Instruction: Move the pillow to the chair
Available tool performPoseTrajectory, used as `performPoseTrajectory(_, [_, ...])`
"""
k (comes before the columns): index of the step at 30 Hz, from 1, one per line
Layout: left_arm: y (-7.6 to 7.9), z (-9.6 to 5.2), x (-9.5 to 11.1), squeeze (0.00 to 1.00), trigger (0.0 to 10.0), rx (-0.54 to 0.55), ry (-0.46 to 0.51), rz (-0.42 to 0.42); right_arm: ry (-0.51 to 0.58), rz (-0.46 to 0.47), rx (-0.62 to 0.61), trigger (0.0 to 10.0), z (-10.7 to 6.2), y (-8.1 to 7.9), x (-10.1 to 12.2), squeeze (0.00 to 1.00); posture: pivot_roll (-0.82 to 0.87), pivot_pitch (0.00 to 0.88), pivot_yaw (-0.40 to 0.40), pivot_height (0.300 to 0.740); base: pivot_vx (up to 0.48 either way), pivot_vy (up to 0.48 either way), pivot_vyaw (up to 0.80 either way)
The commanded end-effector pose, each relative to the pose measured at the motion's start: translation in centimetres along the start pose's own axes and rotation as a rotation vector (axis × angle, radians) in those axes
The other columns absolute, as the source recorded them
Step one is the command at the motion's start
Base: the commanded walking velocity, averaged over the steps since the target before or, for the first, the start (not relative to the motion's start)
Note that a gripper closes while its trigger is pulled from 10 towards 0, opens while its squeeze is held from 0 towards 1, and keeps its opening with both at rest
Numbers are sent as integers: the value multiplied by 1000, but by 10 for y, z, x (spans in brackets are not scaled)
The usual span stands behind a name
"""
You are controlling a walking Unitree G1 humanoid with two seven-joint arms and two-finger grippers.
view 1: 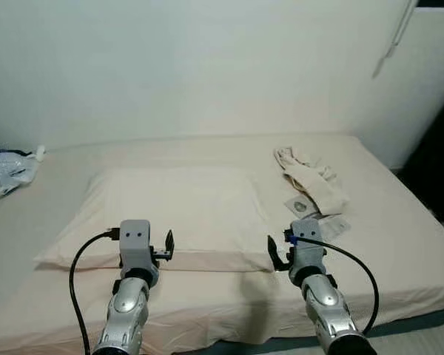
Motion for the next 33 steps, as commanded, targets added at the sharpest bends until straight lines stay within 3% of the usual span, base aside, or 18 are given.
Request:
performPoseTrajectory(1, [-4,0,-1,0,10000,3,-5,5,7,20,-2,10000,2,0,2,0,-22,51,-6,740,0,0,0])
performPoseTrajectory(8, [-2,4,2,0,10000,-15,1,33,12,17,-7,10000,3,2,4,0,-24,55,-3,740,0,0,0])
performPoseTrajectory(20, [-14,8,6,0,10000,38,7,41,35,46,0,10000,3,1,8,0,-23,66,-1,740,0,0,0])
performPoseTrajectory(33, [-9,7,5,0,10000,4,5,34,31,73,3,10000,3,0,8,0,-13,70,-2,740,0,0,0])
Point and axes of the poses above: a point about 5 cm out from each wrist's last joint towards the gripper, its own z axis pointing out of the wrist towards the gripper, its own x axis along the axis of the wrist's last joint, y = z × x, the point moved 3 cm from there along z, pointing out of the wrist towards the gripper, and after that the axes turned 10 degrees about -z, right-handed, at the moved point
